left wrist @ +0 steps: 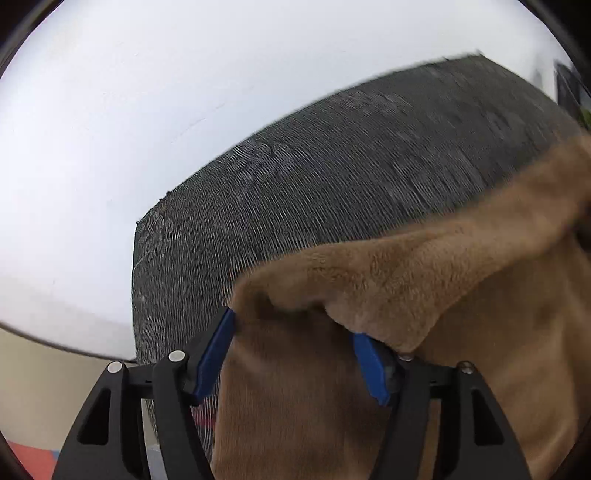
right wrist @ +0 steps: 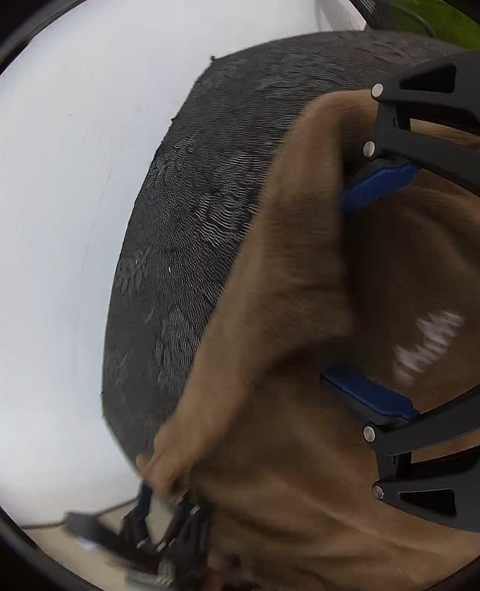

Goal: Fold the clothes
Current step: 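Lower the held sweatshirt onto the mat with both grippers, spreading it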

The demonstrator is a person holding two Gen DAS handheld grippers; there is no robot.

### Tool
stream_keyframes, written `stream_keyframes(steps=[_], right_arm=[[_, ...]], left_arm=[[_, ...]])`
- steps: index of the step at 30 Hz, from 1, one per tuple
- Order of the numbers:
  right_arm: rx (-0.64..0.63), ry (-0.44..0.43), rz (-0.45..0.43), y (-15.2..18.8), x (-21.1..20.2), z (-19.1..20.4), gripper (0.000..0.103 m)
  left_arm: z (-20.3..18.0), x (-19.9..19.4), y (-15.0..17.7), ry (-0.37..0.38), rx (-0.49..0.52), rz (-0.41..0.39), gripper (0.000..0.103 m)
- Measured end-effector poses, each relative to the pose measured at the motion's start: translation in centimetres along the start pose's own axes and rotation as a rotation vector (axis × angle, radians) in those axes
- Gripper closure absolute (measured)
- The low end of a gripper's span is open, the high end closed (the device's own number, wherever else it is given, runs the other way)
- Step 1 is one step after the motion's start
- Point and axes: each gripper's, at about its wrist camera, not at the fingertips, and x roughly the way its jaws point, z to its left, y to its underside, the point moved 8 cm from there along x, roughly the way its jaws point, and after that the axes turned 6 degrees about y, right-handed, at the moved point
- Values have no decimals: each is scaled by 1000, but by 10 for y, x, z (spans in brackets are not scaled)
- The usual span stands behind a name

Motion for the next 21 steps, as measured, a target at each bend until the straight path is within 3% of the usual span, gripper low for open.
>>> stream_keyframes(steps=[3,8,12,17,21], right_arm=[[27,69,-20,-20,19,-13,16],[155,158,-62,-45,35,-52,16],[227,97,-39,-47,37,-67,15],[220,130,-85,-44,16,-75,15],[202,99,-161,-43,-36,-58,15]], left_arm=[[9,22,-23,-15,-18,18,25],[26,27,-38,-37,-119,-31,23],[37,34,-36,3,-180,-46,19],[44,23,-24,49,-200,-75,19],[45,-7,-7,74,-182,-104,19]])
